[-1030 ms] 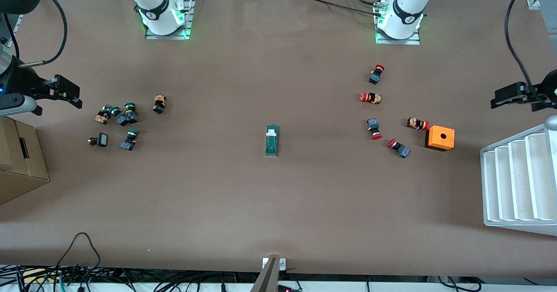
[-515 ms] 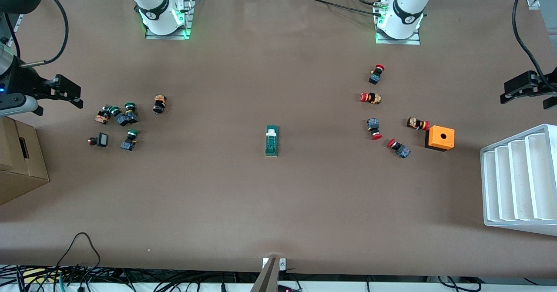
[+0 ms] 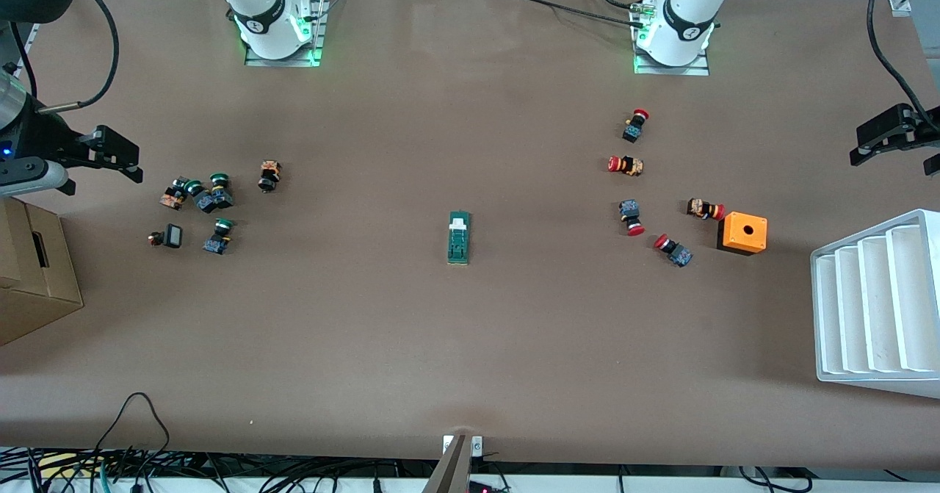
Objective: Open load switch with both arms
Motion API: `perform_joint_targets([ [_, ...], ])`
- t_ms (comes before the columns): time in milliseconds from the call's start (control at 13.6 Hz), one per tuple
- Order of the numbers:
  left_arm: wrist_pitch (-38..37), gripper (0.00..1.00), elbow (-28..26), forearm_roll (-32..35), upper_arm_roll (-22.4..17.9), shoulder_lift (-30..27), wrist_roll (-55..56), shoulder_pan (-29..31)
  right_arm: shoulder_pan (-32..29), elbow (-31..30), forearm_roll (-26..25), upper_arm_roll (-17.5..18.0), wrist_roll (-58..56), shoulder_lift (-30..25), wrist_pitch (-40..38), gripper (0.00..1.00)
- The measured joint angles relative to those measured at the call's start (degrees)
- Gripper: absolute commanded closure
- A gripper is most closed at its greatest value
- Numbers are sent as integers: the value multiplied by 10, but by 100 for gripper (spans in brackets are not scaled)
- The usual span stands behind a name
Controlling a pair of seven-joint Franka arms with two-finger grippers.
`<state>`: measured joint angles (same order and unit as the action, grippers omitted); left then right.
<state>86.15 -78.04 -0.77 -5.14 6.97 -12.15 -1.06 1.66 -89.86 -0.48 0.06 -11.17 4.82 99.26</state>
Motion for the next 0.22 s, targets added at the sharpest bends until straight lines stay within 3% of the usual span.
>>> perform_joint_targets([
  [221, 0, 0, -1, 0, -1, 0, 7, -11, 0, 0, 0, 0, 0, 0, 0, 0],
])
